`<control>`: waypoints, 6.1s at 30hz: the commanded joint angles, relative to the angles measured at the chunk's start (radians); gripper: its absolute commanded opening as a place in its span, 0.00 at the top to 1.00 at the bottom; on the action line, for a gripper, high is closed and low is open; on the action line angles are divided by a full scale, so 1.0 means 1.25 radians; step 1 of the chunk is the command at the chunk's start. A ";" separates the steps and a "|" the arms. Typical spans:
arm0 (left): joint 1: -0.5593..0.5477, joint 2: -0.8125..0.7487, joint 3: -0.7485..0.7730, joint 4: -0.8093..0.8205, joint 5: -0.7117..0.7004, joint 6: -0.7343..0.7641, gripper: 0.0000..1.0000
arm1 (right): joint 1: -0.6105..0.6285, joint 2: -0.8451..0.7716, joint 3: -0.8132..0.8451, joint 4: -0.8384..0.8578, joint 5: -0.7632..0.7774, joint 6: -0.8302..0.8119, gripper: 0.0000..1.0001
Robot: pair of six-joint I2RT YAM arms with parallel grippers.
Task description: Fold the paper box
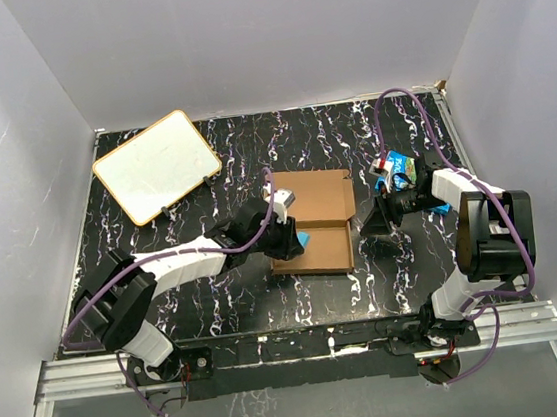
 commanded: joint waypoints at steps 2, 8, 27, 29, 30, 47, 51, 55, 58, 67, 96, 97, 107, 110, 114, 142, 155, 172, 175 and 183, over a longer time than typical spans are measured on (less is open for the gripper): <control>-0.008 -0.002 0.030 -0.020 -0.023 0.014 1.00 | -0.007 -0.001 0.033 0.016 -0.040 -0.031 0.48; -0.010 0.010 0.034 -0.027 -0.029 0.018 1.00 | -0.006 -0.002 0.035 0.015 -0.040 -0.031 0.48; -0.023 0.005 0.056 -0.059 -0.074 0.035 0.37 | -0.009 -0.004 0.034 0.014 -0.043 -0.031 0.48; -0.023 -0.008 0.055 -0.058 -0.078 0.032 0.35 | -0.009 -0.003 0.034 0.014 -0.043 -0.031 0.48; -0.022 -0.014 0.054 -0.058 -0.081 0.032 0.35 | -0.010 -0.005 0.034 0.014 -0.044 -0.031 0.48; 0.003 -0.200 -0.007 -0.036 -0.232 0.031 0.03 | -0.015 -0.015 0.034 0.010 -0.053 -0.036 0.48; 0.087 -0.223 -0.020 -0.007 -0.122 -0.018 0.03 | -0.015 -0.015 0.034 0.009 -0.053 -0.037 0.48; 0.208 -0.207 -0.027 0.040 0.053 -0.100 0.03 | -0.015 -0.014 0.034 0.009 -0.053 -0.037 0.48; 0.276 -0.163 0.012 0.025 0.158 -0.146 0.03 | -0.016 -0.014 0.033 0.010 -0.053 -0.037 0.48; 0.337 -0.052 0.120 -0.089 0.177 -0.148 0.06 | -0.016 -0.015 0.034 0.009 -0.053 -0.037 0.48; 0.342 0.356 0.640 -0.518 0.155 0.060 0.36 | -0.019 -0.013 0.035 0.009 -0.051 -0.037 0.48; 0.342 0.369 0.646 -0.516 0.177 0.062 0.37 | -0.019 -0.013 0.035 0.009 -0.051 -0.036 0.48; 0.358 0.474 0.721 -0.519 0.236 0.080 0.47 | -0.019 -0.010 0.036 0.007 -0.051 -0.037 0.48; 0.366 0.487 0.730 -0.515 0.255 0.080 0.51 | -0.019 -0.011 0.036 0.007 -0.051 -0.037 0.48; 0.376 0.487 0.725 -0.499 0.282 0.075 0.54 | -0.019 -0.010 0.036 0.007 -0.052 -0.038 0.48; 0.408 0.317 0.447 -0.219 0.351 -0.010 0.64 | -0.019 -0.081 0.191 0.193 -0.032 0.322 0.33; 0.433 0.450 0.549 -0.260 0.497 -0.066 0.47 | -0.020 -0.067 0.141 0.211 -0.097 0.400 0.34; 0.422 0.553 0.642 -0.274 0.591 -0.082 0.72 | -0.021 -0.054 0.131 0.221 -0.122 0.432 0.36; 0.422 0.550 0.642 -0.256 0.616 -0.088 0.83 | -0.025 -0.037 0.137 0.222 -0.120 0.447 0.37; 0.422 0.456 0.557 -0.171 0.628 -0.073 1.00 | -0.026 0.068 0.251 0.118 -0.014 0.463 0.39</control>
